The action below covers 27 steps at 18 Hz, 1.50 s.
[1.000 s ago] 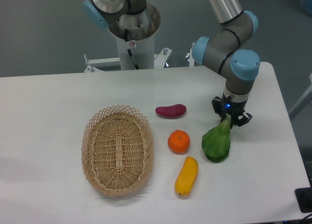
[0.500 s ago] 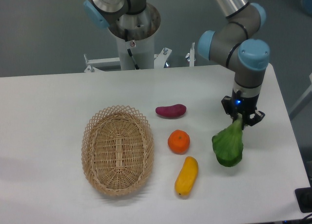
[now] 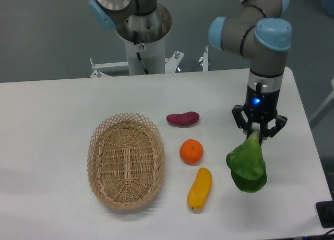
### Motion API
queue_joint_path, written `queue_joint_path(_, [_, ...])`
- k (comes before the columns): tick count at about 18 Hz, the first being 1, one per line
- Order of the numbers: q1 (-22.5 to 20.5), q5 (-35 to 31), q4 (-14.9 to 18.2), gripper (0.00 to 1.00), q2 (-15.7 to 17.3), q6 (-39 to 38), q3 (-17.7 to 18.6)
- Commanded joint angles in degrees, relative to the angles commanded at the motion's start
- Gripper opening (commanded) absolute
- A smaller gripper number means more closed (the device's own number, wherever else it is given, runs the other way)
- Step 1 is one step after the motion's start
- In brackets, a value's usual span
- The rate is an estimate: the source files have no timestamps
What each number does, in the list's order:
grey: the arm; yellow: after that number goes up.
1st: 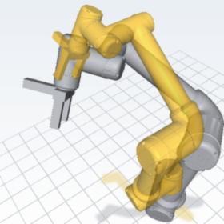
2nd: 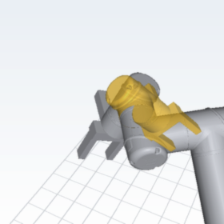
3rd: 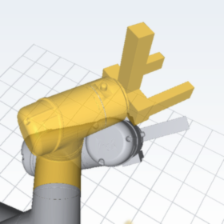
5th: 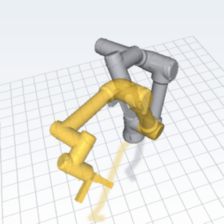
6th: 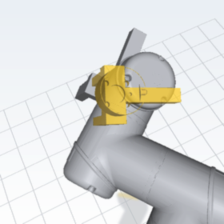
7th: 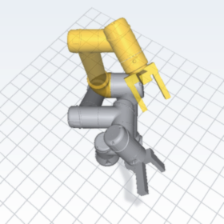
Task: Pick up the green vegetable from the table
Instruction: 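Lift the grasped bok choy up off the table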
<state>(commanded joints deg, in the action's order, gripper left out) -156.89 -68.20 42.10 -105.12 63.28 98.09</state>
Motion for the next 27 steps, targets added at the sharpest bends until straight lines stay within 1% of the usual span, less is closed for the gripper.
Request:
queue_joint_path(2, [0.87, 0.0, -0.09, 0.33, 0.79, -1.05, 0.09])
queue_joint_path(5, [1.84, -0.09, -0.09, 0.33, 0.79, -3.34, -0.79])
queue_joint_path(27, [2.11, -0.09, -0.18, 0.33, 0.79, -2.9, -1.84])
